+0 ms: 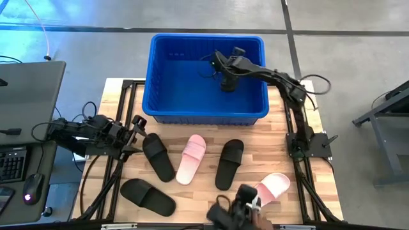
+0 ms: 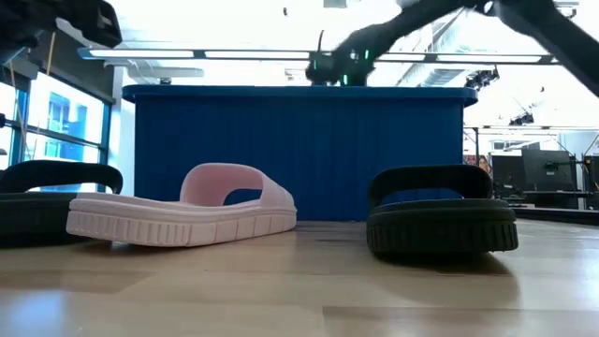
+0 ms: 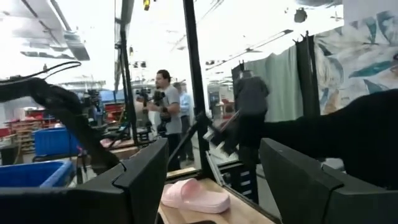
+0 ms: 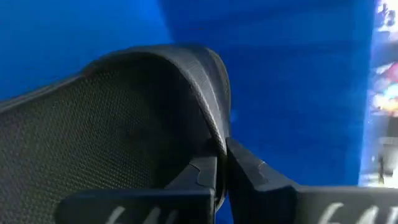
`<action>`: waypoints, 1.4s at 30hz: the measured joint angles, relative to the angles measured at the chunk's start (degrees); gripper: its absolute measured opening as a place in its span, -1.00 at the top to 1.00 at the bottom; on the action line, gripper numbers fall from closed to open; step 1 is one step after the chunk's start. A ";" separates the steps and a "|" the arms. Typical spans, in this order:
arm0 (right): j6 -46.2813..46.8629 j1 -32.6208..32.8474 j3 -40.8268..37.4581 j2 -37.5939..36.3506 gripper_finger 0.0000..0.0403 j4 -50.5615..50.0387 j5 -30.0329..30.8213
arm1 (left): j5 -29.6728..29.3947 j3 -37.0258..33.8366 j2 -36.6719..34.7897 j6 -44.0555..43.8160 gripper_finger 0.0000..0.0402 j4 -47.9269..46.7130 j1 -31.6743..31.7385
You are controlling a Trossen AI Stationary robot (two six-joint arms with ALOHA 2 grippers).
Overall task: Pick and place slides into bin
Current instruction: Put the black slide into the blue container
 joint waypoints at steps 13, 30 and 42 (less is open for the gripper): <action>3.17 -5.28 0.15 7.32 0.91 -7.54 -5.73 | -4.33 0.00 0.00 -1.65 -0.21 -8.36 0.00; 6.79 -2.81 0.09 6.88 0.12 -13.60 -12.23 | -7.09 0.00 0.00 -1.02 -0.21 -8.50 0.00; 14.19 5.48 0.00 -2.74 0.10 -25.91 -10.78 | -7.12 -0.02 0.00 -1.03 -0.21 -8.64 0.00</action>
